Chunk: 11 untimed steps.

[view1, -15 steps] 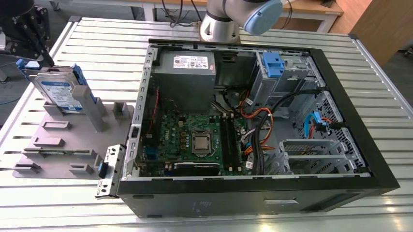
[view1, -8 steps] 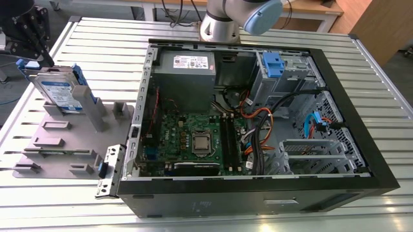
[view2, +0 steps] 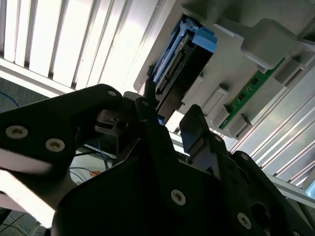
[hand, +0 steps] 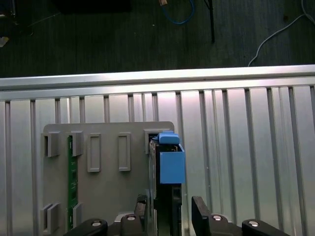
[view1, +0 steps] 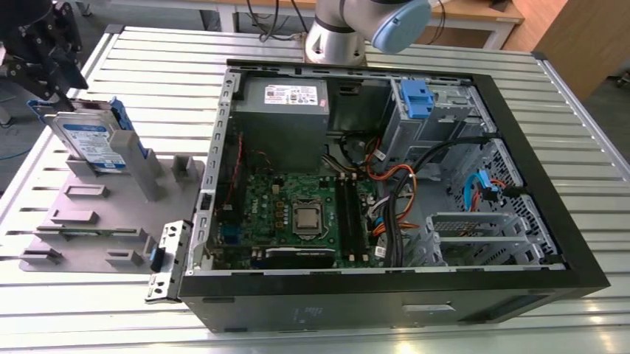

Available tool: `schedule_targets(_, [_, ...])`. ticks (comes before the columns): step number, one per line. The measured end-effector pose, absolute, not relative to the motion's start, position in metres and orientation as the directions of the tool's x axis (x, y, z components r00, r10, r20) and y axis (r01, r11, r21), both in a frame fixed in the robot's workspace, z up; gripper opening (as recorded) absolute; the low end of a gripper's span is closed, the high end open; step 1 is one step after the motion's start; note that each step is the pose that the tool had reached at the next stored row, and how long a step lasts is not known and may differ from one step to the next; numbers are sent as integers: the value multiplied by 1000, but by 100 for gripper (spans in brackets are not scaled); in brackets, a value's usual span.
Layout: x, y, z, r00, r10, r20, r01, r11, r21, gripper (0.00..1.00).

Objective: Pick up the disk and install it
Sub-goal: 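Pick up the disk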

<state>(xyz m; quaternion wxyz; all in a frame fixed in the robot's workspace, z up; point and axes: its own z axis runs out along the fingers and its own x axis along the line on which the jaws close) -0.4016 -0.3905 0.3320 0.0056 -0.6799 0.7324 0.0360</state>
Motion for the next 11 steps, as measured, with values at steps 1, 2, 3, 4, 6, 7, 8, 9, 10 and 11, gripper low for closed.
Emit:
schedule_targets(1, [-402,-390,332,-75,-996,-57,-996,73,45,47])
schedule_targets(2, [-402,-390,332,-75,-996,-57,-996,73,45,47])
schedule_targets(3, [-402,-390,332,-75,-996,-57,-996,73,45,53])
schedule_targets(4, [-402,-390,331,-75,-996,-57,-996,73,45,53])
schedule_targets(6, [-402,-390,328,-76,-995,-59,-996,73,45,53])
schedule_targets(7, [-402,-390,326,-76,-995,-60,-996,73,45,53])
schedule_targets(8, [-402,-390,324,-75,-995,-60,-996,73,45,53])
schedule_targets(9, [-402,-390,322,-75,-995,-61,-996,73,45,53])
schedule_targets(10, [-402,-390,321,-75,-995,-61,-996,73,45,53])
schedule_targets(11, [-402,-390,319,-75,-995,-61,-996,73,45,53])
